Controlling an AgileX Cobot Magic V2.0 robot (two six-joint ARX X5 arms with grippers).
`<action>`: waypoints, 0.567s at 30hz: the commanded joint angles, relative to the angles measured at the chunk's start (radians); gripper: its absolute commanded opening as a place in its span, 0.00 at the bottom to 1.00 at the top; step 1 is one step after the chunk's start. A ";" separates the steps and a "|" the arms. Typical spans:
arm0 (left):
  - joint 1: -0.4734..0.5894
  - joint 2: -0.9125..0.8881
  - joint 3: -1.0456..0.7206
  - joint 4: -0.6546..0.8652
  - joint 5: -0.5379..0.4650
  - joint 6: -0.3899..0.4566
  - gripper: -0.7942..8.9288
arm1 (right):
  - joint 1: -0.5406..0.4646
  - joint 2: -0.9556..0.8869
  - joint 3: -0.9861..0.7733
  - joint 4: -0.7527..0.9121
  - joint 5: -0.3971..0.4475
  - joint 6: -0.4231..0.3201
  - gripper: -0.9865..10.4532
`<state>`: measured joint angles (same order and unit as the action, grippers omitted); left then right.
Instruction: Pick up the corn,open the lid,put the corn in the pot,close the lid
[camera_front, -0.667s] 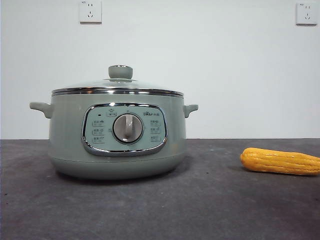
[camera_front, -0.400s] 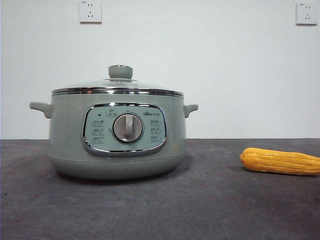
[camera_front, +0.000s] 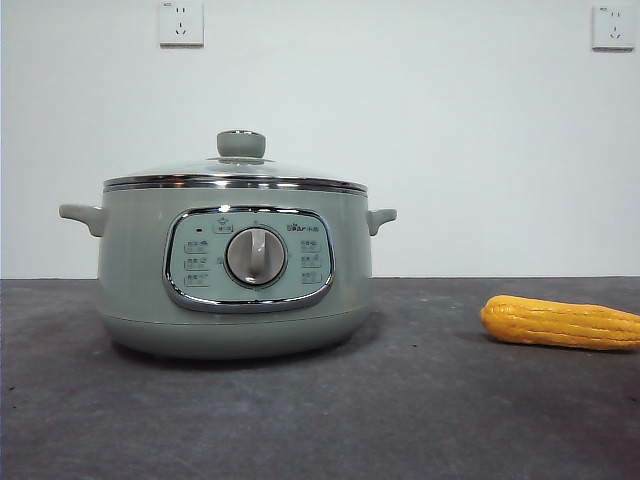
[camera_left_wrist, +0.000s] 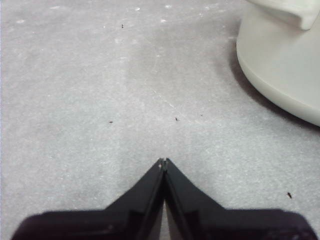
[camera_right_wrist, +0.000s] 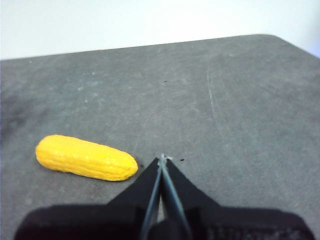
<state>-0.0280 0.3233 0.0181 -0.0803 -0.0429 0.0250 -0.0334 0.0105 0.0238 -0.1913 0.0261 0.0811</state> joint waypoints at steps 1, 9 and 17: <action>0.003 0.000 -0.010 0.018 -0.002 -0.006 0.08 | 0.000 -0.002 -0.009 0.004 0.000 0.092 0.09; 0.003 0.008 -0.003 0.014 0.000 -0.074 0.08 | 0.000 -0.001 0.003 0.004 -0.013 0.189 0.08; 0.003 0.071 0.153 -0.060 0.054 -0.099 0.08 | 0.000 0.024 0.139 0.009 -0.055 0.211 0.08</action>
<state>-0.0280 0.3920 0.1616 -0.1520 -0.0013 -0.0547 -0.0334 0.0299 0.1528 -0.1886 -0.0273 0.2771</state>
